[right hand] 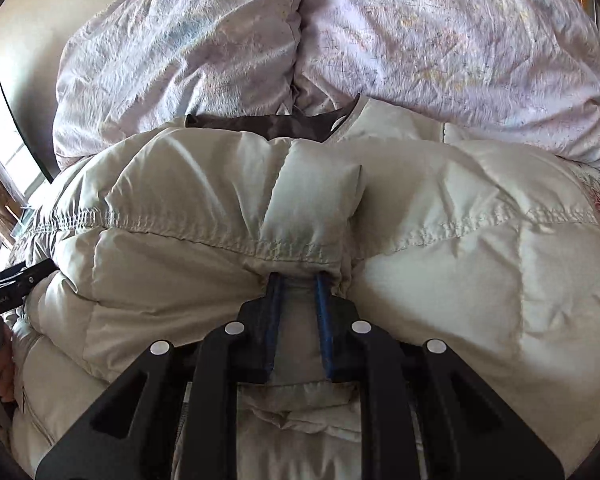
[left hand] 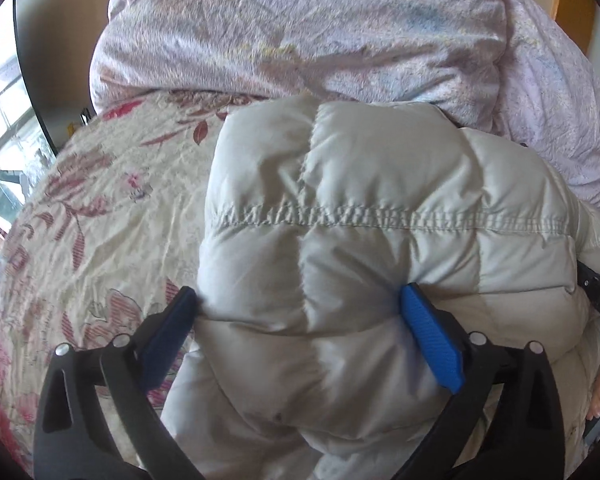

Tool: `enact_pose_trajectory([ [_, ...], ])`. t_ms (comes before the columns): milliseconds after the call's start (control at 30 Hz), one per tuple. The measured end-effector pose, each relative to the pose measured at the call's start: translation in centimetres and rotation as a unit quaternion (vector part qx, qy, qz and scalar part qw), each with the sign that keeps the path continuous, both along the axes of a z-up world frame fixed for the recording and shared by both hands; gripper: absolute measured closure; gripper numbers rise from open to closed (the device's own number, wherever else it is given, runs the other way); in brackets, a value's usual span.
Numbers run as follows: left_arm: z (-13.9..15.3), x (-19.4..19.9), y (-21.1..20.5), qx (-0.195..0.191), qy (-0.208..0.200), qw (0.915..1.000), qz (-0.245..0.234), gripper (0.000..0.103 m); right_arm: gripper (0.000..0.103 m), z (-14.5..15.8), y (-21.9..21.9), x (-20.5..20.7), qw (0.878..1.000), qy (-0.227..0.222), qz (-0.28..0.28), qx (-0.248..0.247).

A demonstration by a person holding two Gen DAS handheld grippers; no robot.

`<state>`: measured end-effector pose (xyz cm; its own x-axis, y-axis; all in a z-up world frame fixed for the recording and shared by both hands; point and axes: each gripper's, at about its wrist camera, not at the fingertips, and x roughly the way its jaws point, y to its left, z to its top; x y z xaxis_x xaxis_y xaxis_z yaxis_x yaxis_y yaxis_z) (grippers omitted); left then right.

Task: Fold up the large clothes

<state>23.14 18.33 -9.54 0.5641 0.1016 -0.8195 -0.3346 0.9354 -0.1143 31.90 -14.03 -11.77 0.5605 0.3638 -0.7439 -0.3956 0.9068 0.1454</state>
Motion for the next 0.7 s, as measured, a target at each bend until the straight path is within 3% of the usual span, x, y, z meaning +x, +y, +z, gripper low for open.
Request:
enact_pose_trajectory([
  [33,-0.6,0.2,0.6,-0.026,0.003,0.9997,0.002,0.002,0.086,-0.1,-0.1,0.2,1.0,0.0,0.001,0.006],
  [167,-0.9,0.4,0.2,-0.006,-0.002,0.9999,0.009,0.002,0.086,-0.2,-0.3,0.7,1.0,0.004,0.005,0.023],
  [267,-0.8,0.2,0.5,-0.019,-0.006,0.9997,0.011,0.002,0.085,-0.1,-0.7,0.9,0.999,0.013,0.008,0.038],
  [333,0.0,-0.7,0.6,-0.031,-0.007,0.9995,0.008,0.01,0.083,0.3,-1.2,1.1,0.998,0.03,0.015,0.051],
  [400,1.5,-2.5,0.7,-0.041,-0.017,0.999,-0.003,0.01,0.078,1.2,-2.3,0.9,0.996,0.056,0.018,0.07],
  [433,2.2,-3.5,0.8,-0.044,-0.022,0.9987,-0.01,0.01,0.061,2.0,-3.3,0.5,0.994,0.07,0.018,0.086],
  [467,3.0,-4.6,0.9,-0.047,-0.028,0.9983,-0.018,0.01,0.037,2.9,-4.5,-0.1,0.992,0.076,0.014,0.1],
  [533,4.5,-7.1,1.6,-0.056,-0.04,0.9971,-0.034,0.01,0.018,4.5,-7.1,-1.7,0.991,0.067,0.002,0.116],
  [600,5.4,-9.6,2.4,-0.073,-0.045,0.9952,-0.046,0.01,0.014,6.2,-10.4,-3.8,0.99,0.052,-0.001,0.127],
  [700,5.3,-13.4,4.1,-0.107,-0.039,0.9921,-0.051,0.01,0.005,7.2,-14.7,-6.9,0.992,0.058,-0.009,0.107],
])
